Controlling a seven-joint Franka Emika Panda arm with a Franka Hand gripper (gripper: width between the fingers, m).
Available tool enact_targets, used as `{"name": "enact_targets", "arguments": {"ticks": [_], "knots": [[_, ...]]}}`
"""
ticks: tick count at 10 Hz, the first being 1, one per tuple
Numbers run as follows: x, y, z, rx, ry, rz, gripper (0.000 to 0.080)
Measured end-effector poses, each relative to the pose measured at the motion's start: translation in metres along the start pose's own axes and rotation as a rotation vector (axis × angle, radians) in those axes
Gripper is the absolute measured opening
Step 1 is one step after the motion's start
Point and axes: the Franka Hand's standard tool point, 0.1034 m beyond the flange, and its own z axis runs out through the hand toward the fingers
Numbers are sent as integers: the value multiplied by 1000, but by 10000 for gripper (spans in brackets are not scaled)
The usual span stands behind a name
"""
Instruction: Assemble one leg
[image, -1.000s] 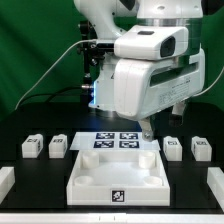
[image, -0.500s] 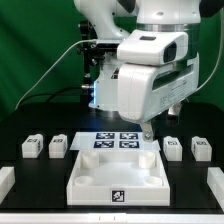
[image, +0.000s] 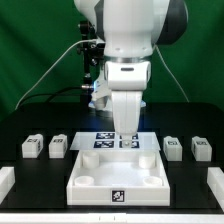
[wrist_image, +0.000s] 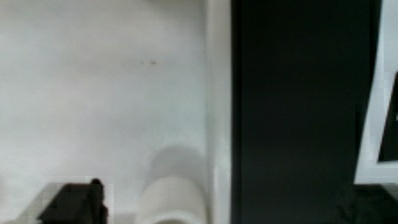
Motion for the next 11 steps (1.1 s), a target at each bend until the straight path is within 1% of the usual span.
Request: {"name": "enact_targets", "arguments": {"ticks": [1,2,3,4,5,6,7,8,9,10,11], "knots": [[-9,-6,13,10,7,-51,650],[-9,-9,22,21,9,-57,650],[-7,-9,31,27,14,-38,650],[-7,-5,38,28,18,-39,650],[-14,-4,43,33,20,-48,650],[-16,-4,43,33,20,-35,650],[-16,-5,43,34,20,-35,525],[-16,-5,43,34,20,-35,525],[-16,-5,43,34,20,-35,355],[-16,-5,43,35,20,-34,204],[-17,-5,43,35,20,-34,204]]}}
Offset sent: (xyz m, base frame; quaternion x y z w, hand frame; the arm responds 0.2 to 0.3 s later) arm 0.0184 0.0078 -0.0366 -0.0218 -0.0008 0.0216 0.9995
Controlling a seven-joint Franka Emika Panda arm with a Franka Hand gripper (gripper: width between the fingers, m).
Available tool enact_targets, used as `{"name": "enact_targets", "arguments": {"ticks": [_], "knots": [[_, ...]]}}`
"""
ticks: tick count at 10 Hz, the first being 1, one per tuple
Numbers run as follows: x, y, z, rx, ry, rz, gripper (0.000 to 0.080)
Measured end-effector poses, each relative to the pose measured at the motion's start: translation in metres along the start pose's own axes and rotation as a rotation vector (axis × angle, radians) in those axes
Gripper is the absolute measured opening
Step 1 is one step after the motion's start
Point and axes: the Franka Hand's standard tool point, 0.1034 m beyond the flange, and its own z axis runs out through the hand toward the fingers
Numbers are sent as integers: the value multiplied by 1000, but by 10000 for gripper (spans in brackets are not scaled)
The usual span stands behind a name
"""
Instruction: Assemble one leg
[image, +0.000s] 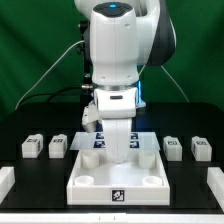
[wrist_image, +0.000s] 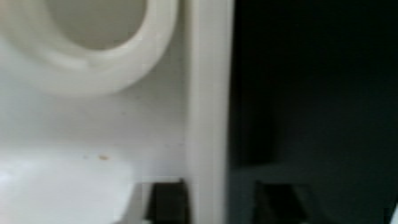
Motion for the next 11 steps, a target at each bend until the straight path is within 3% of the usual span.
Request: {"name": "enact_targets", "arguments": {"ticks": [1,9,11], "knots": [[0,2,-1,-8,0,1,76],[1,7,-2,-22,1,2,67],[24,37,-3,-53,15,27,67]]}}
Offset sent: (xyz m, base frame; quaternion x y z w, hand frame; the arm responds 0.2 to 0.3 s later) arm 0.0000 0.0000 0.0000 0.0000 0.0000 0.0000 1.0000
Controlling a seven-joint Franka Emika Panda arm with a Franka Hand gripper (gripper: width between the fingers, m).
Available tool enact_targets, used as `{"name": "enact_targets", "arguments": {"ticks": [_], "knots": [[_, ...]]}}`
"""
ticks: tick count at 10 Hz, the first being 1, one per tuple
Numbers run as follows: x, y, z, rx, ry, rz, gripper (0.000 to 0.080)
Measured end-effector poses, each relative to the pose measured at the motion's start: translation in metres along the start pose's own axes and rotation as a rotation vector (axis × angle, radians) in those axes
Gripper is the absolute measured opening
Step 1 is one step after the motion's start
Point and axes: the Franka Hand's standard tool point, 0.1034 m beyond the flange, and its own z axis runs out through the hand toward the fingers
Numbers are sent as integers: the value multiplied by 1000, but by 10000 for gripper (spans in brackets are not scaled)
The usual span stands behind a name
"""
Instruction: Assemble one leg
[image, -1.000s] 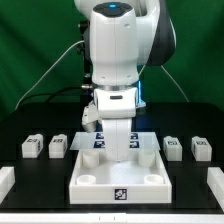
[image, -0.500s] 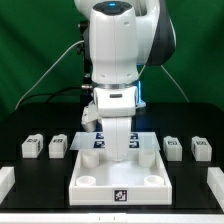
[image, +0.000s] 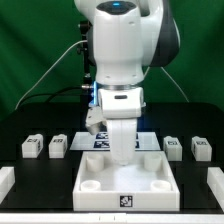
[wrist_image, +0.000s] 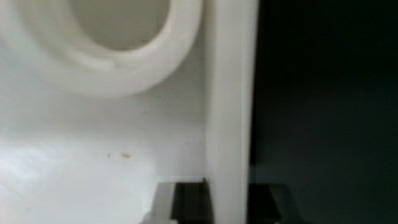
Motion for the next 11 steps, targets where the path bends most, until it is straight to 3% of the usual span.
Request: {"name": "enact_targets", "arguments": {"ticks": [2,3,6,9,10,11], "knots": [[22,29,-1,-19,16,-4,66],[36,39,1,-7,26,-13,63],[52,41,4,23,36,-16,62],[56,41,4,20,37,-4,60],[56,41,4,19,37,-4,118],[56,42,3,17,37,-4,296]]}}
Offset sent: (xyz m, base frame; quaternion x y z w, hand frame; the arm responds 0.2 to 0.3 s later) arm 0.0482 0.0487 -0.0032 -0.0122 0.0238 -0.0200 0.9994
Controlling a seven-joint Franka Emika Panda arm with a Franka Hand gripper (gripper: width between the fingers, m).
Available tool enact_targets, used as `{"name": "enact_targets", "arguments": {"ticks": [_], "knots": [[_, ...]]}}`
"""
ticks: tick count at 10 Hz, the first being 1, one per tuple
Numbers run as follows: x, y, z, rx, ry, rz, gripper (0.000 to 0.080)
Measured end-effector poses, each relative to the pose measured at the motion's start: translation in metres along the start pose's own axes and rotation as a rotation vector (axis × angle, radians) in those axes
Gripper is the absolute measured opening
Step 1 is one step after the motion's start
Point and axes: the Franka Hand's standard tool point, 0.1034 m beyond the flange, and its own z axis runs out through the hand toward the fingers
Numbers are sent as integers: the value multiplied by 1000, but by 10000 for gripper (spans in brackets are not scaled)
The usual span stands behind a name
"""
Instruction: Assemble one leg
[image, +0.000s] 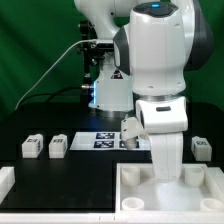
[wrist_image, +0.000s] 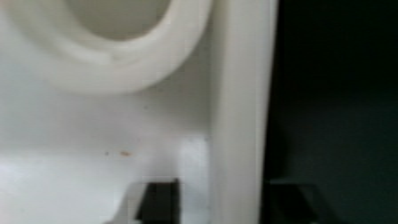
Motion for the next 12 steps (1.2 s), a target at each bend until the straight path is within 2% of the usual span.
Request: {"name": "enact_targets", "arguments": {"ticks": [1,2,3,4,5,11,12], "knots": [[0,1,-1,-2,0,0,296],[0,1,-1,-4,0,1,474],[0,1,-1,-6,1,1,474],[-1,2,-1,-7,1,1,614],[-1,2,-1,-7,1,1,640],[0,2,-3,-8,1,25,649],[4,2,-16,-11,-5,139,649]]}}
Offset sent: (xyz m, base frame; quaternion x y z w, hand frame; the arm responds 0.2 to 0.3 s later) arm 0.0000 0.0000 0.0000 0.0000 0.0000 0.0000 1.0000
